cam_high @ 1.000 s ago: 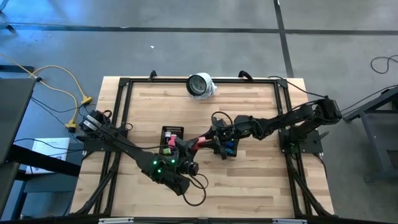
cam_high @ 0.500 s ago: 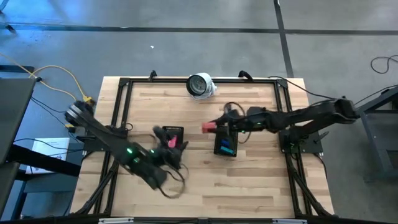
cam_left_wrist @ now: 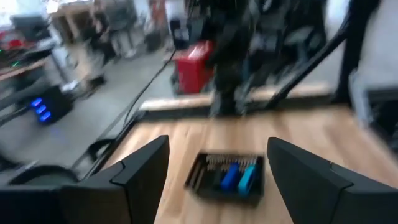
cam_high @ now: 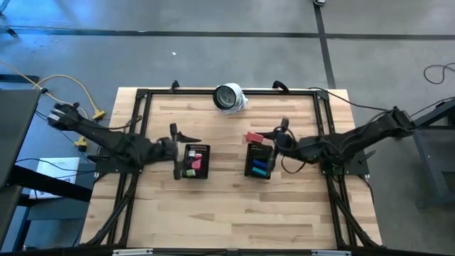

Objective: Pick & Place Office items
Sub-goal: Put the red charger adapter into the left black bin

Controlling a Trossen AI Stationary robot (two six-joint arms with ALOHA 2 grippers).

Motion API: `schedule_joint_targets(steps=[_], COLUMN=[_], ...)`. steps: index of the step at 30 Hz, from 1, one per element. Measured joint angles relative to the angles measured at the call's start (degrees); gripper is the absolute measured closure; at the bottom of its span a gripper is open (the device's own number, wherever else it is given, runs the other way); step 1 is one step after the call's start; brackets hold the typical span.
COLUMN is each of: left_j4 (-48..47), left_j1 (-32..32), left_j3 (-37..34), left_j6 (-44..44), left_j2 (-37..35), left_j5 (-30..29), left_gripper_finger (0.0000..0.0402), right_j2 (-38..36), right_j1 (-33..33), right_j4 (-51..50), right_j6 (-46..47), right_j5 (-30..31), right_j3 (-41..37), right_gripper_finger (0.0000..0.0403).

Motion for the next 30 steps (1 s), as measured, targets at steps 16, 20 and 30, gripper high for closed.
schedule_joint_targets(steps=[16, 20, 30], left_j4=[32.9, 35.7, 53.8], left_j1=[13.3, 13.4, 13.4], left_j3=[-21.8, -21.9, -21.8], left_j6=[-8.0, -8.1, -5.8], left_j2=[0.5, 3.0, 13.4], left_j5=[26.7, 28.0, 30.6], left_gripper_finger=[0.014, 0.014, 0.014], right_j2=[15.2, 20.5, 32.0], right_j1=[-4.0, -5.6, -7.8], right_j4=[35.0, 54.0, 75.1], right_j6=[-5.8, -5.5, -1.9], right_j5=[-6.9, -15.9, -26.5], right_j3=[-3.9, -8.1, -10.4], right_gripper_finger=[0.0298, 0.0298, 0.0298])
